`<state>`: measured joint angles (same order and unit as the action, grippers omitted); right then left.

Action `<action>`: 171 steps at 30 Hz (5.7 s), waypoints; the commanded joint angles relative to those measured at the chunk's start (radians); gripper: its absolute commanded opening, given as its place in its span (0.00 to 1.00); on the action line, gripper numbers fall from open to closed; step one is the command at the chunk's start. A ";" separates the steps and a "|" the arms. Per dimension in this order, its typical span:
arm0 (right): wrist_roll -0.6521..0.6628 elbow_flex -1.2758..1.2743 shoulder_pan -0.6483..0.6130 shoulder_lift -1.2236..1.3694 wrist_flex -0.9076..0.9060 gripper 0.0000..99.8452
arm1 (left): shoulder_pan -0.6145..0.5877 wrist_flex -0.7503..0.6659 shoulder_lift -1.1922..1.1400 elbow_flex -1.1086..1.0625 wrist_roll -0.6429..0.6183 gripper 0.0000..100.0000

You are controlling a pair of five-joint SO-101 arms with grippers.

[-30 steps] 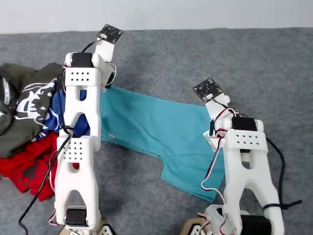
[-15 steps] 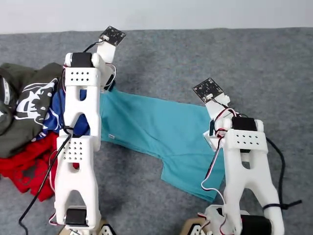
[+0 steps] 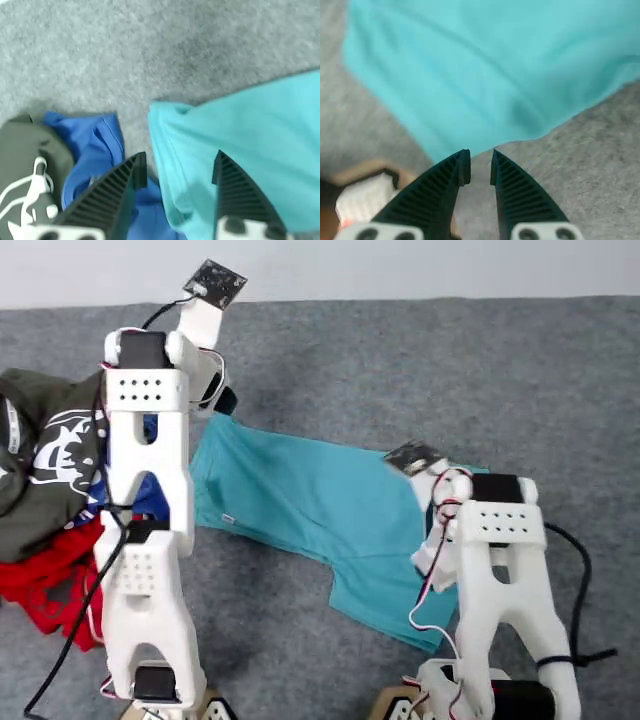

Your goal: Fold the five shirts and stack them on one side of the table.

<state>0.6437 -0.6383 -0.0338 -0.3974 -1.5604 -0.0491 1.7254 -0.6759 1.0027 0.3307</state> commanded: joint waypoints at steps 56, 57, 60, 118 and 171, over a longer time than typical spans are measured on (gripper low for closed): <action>-0.428 0.325 0.579 -0.038 -0.013 0.04 | 0.167 0.005 0.663 -0.728 0.064 0.11; -0.425 0.339 0.622 -0.038 -0.025 0.04 | 0.204 0.006 0.660 -0.728 0.064 0.09; -0.419 0.381 0.750 -0.039 -0.056 0.04 | 0.307 0.006 0.657 -0.762 0.064 0.04; -0.140 0.347 1.273 -0.038 -0.102 0.04 | 1.002 -0.448 0.519 -1.245 0.112 0.21; -0.140 0.347 1.264 -0.036 -0.093 0.04 | 0.953 -0.338 0.187 -1.009 0.144 0.05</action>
<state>0.4918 -0.2977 1.2306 -0.3974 -1.6510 0.9083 1.3648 -0.4687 -0.0775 0.4749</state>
